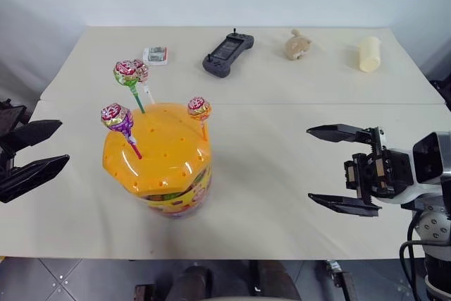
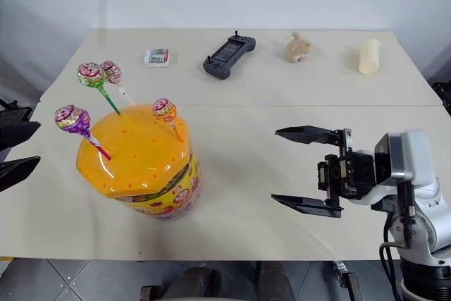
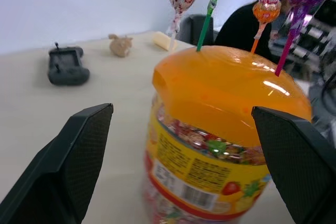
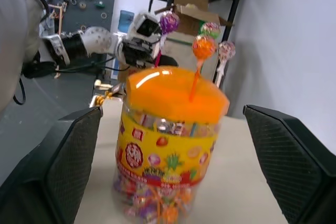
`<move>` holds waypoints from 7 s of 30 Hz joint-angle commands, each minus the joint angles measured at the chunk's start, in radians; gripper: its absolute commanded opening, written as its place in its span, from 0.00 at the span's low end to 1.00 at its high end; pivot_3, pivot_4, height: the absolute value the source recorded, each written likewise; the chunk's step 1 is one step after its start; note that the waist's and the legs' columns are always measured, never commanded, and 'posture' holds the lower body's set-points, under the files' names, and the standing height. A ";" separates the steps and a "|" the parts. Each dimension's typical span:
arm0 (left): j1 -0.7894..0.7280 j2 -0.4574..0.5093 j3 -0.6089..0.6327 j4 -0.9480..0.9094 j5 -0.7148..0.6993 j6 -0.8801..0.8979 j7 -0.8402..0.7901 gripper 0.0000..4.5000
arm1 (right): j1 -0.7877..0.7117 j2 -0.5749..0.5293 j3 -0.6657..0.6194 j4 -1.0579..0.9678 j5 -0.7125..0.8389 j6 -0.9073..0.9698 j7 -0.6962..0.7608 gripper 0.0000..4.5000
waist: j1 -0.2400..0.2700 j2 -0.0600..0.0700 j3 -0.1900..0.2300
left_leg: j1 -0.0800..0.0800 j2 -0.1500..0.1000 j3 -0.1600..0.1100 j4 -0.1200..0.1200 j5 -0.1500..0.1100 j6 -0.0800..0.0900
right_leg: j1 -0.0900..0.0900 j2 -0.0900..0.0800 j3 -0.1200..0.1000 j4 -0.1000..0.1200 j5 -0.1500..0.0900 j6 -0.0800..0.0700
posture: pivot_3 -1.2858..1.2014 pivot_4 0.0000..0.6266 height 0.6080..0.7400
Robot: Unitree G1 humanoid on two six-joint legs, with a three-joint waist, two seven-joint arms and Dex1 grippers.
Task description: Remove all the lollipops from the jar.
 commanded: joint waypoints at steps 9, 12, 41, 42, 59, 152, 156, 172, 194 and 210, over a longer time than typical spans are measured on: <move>-0.239 -0.036 -0.127 -0.147 -0.148 0.038 0.216 1.00 | -0.031 0.037 0.001 0.053 -0.032 -0.028 0.031 1.00 | 0.005 0.000 0.000 | 0.000 -0.001 0.000 0.001 0.001 -0.001 | 0.000 0.000 0.000 0.001 0.000 0.000 | 0.52 0.24 1.00; -0.301 -0.056 -0.199 -0.124 -0.125 0.039 0.238 1.00 | -0.031 0.043 0.000 0.045 -0.030 -0.026 0.020 1.00 | 0.004 0.000 0.000 | 0.000 0.000 0.000 0.001 0.001 -0.001 | 0.000 0.001 0.000 0.002 0.000 0.000 | 0.52 0.24 1.00; -0.542 -0.119 -0.465 -0.023 -0.004 0.016 0.203 0.26 | -0.067 0.049 -0.039 -0.081 0.071 0.020 -0.100 1.00 | 0.001 0.000 0.000 | 0.000 0.000 0.000 0.001 0.000 -0.002 | -0.001 0.002 0.000 0.004 0.000 0.000 | 0.52 0.24 1.00; -0.546 -0.119 -0.467 -0.017 -0.006 0.019 0.200 0.19 | -0.072 0.050 -0.040 -0.087 0.079 0.023 -0.108 1.00 | 0.001 0.000 0.000 | 0.000 0.000 0.000 0.001 0.000 -0.002 | -0.001 0.002 0.000 0.004 0.000 0.000 | 0.52 0.24 1.00; -0.686 -0.098 -0.342 0.159 -0.268 0.200 0.152 0.01 | -0.084 0.064 -0.046 -0.084 0.103 0.024 -0.118 1.00 | 0.001 0.000 0.000 | -0.001 0.000 -0.001 0.002 0.001 -0.002 | -0.001 0.003 0.000 0.005 0.000 0.000 | 0.52 0.24 1.00; -0.190 0.193 -0.143 0.533 0.373 0.015 -0.151 0.01 | -0.116 -0.020 -0.043 -0.015 0.060 0.090 -0.092 1.00 | -0.025 0.000 0.003 | -0.003 0.000 -0.003 0.005 -0.004 -0.005 | -0.015 0.010 0.004 0.013 0.000 -0.004 | 0.52 0.24 1.00; 0.149 0.101 -0.022 0.371 0.437 -0.033 -0.152 0.01 | -0.113 -0.030 -0.010 0.023 0.008 0.076 -0.017 1.00 | -0.016 -0.003 0.003 | -0.005 0.001 -0.004 0.005 -0.005 -0.003 | -0.015 0.008 0.005 0.011 0.000 -0.005 | 0.52 0.24 1.00; 0.257 -0.065 -0.108 0.310 0.491 -0.054 0.061 0.16 | -0.063 -0.017 0.042 0.061 -0.104 -0.060 0.189 1.00 | 0.023 -0.003 0.003 | 0.003 0.001 -0.005 0.004 -0.008 -0.002 | -0.003 0.007 0.002 0.002 0.000 -0.005 | 0.52 0.24 1.00; -0.187 0.087 -0.124 -0.028 -0.024 0.138 -0.073 0.92 | -0.166 0.000 -0.101 -0.123 0.169 0.081 -0.240 1.00 | 0.021 -0.001 0.004 | 0.002 0.001 -0.007 0.009 -0.009 -0.002 | -0.002 0.008 0.002 0.003 0.000 -0.005 | 0.52 0.24 1.00; -0.358 0.070 -0.317 -0.165 -0.126 0.163 -0.062 0.83 | -0.106 -0.060 -0.078 -0.132 0.111 0.101 -0.132 1.00 | 0.001 0.000 0.005 | 0.001 0.002 -0.005 0.012 -0.009 -0.002 | -0.003 0.010 0.003 0.004 0.000 -0.005 | 0.52 0.24 1.00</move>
